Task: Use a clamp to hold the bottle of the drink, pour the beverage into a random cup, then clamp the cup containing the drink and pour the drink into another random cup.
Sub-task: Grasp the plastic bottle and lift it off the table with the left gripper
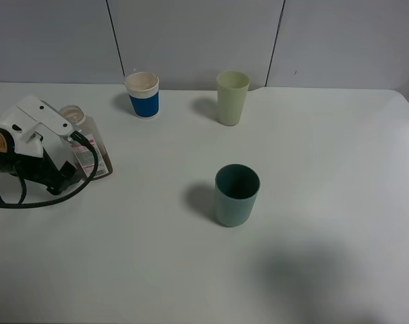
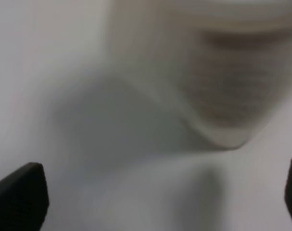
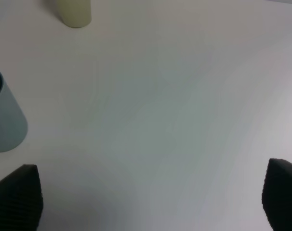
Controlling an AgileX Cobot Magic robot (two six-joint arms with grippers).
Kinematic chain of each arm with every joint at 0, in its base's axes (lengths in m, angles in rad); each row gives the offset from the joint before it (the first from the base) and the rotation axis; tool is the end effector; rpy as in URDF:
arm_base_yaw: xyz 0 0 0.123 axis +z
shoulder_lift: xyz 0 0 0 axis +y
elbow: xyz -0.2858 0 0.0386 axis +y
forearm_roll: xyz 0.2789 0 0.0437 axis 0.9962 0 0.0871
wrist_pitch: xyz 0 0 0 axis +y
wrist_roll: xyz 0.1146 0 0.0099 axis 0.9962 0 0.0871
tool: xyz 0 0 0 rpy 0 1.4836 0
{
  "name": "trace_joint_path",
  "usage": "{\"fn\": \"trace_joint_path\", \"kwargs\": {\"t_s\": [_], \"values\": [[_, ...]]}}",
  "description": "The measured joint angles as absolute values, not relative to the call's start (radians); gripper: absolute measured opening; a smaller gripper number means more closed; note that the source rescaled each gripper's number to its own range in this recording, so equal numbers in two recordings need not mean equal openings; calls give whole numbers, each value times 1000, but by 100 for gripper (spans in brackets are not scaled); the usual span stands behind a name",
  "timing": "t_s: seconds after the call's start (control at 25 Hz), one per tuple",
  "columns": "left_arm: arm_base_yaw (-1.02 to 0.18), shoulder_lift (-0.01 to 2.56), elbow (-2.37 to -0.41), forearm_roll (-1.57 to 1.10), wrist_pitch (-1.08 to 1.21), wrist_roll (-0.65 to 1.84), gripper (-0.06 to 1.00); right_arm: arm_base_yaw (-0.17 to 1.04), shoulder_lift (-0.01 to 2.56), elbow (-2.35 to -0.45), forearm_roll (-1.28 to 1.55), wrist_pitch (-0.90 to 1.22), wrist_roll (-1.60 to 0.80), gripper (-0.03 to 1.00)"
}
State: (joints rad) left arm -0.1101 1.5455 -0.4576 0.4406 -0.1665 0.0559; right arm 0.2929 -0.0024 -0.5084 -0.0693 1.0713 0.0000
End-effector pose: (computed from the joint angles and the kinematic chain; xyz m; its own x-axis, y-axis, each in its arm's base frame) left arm 0.2727 -0.0383 0.0967 -0.5848 0.5380 -0.6071 0.4897 0.8308 0.2645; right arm 0.0386 0.0043 0.2830 -0.4275 -0.1636 -0.8891 -0.2507 0.9664 -0.0572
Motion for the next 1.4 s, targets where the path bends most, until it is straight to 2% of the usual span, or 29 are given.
{"fn": "trace_joint_path", "kwargs": {"t_s": [0.32, 0.64, 1.24, 1.32, 1.4], "values": [[-44, 1588, -387, 556, -413, 26, 100, 293, -2, -508, -69, 1071, 0, 74], [67, 1739, -383, 769, -691, -113, 100, 293, -2, -508, -69, 1071, 0, 74], [69, 1878, -419, 823, -918, -117, 100, 293, -2, -508, -69, 1071, 0, 74], [69, 1878, -420, 826, -928, -117, 93, 293, -2, -508, -69, 1071, 0, 74], [69, 1878, -420, 826, -929, -117, 82, 293, -2, -508, -69, 1071, 0, 74]]}}
